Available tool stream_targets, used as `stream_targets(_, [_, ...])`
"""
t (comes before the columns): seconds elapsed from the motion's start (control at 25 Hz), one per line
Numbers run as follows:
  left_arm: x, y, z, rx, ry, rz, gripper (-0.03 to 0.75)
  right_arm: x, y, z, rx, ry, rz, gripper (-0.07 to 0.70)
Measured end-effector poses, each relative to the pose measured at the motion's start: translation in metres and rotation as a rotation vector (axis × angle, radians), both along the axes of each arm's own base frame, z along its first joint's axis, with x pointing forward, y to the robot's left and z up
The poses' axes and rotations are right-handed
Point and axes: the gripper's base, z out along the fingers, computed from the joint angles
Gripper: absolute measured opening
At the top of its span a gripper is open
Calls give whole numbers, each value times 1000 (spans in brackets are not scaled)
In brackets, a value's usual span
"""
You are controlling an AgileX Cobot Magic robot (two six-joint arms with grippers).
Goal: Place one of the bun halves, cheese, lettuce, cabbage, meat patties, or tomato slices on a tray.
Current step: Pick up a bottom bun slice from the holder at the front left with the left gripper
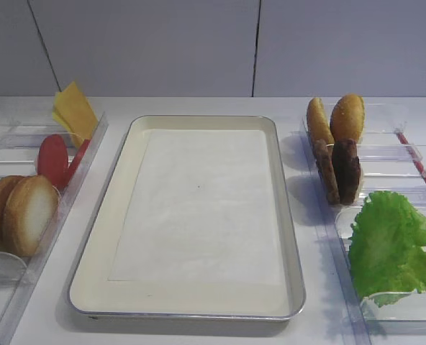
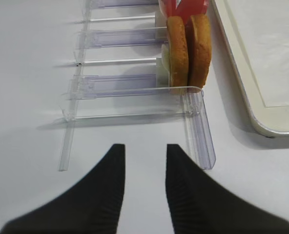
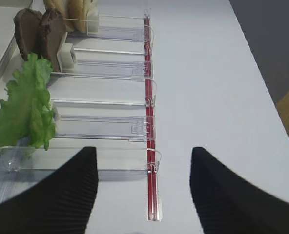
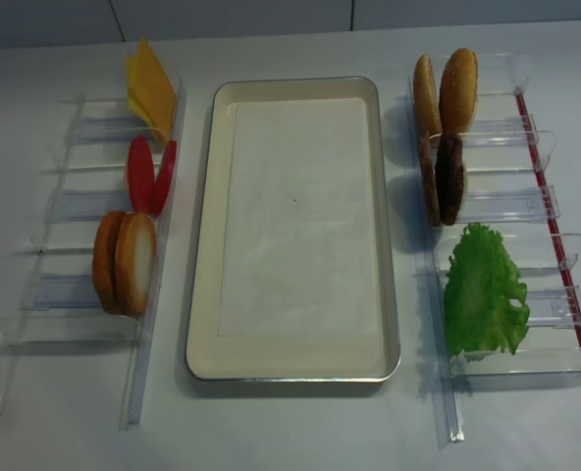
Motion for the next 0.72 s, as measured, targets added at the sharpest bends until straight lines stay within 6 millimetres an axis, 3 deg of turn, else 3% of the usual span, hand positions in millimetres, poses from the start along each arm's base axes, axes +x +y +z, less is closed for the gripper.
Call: stream_targets(0.72, [0, 0, 0, 0, 0, 0, 195, 0, 0, 0, 0, 0, 0, 430])
